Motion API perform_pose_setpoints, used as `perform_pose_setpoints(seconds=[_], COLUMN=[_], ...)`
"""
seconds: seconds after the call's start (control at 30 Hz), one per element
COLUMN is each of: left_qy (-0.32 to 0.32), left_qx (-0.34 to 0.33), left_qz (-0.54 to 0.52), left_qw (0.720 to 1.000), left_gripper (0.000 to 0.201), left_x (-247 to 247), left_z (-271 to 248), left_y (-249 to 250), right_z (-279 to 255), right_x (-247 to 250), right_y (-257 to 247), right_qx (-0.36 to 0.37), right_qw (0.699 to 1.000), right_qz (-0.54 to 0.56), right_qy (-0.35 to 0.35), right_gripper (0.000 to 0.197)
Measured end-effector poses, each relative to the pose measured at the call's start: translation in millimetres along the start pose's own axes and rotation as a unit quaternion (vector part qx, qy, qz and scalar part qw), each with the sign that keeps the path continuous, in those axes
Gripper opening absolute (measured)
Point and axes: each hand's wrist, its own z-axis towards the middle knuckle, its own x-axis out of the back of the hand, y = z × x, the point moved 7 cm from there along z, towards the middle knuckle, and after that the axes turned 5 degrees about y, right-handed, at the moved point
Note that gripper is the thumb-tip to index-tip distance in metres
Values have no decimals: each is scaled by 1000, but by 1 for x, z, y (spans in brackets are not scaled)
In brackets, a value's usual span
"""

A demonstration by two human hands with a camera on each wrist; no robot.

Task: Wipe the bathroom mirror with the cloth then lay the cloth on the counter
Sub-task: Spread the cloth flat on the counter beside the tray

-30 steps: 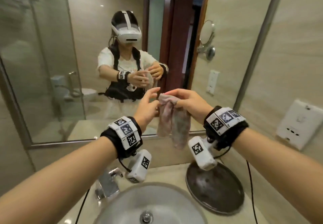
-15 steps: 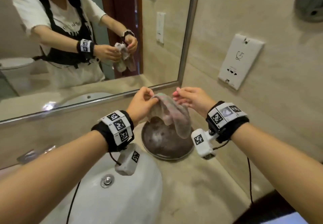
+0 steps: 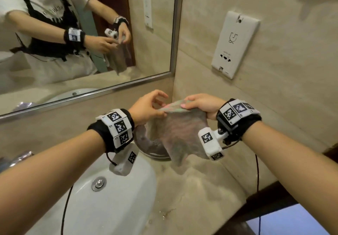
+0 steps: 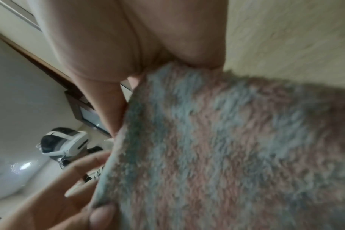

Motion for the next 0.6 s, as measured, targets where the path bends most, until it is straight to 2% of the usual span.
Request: perform_pose_setpoints(seconds=[0.1, 0.17, 0.27, 0.37, 0.47, 0.6], left_qy=[-92, -118, -80, -56, -106, -144], left_qx=[25, 16, 11, 21, 27, 0], left_qz=[84, 134, 124, 95, 134, 217], left_qw=[992, 984, 989, 994, 985, 966], left_gripper=[24, 22, 22, 17, 20, 15], left_x=[-17, -26, -23, -18, -29, -54], left_z=[-2, -1, 5, 10, 5, -17], left_y=[-11, -17, -26, -36, -45, -47], right_z=[-6, -9, -17, -28, -33, -41], right_x=[17, 31, 52, 66, 62, 45], right_y=[-11, -13, -13, -3, 24, 80], right_qx=[54, 80, 121, 123, 85, 22], right_qw=[996, 989, 973, 963, 960, 965], right_qz=[12, 21, 6, -64, -145, -177], right_qy=[76, 125, 194, 233, 223, 194], right_gripper=[20, 21, 25, 28, 30, 34])
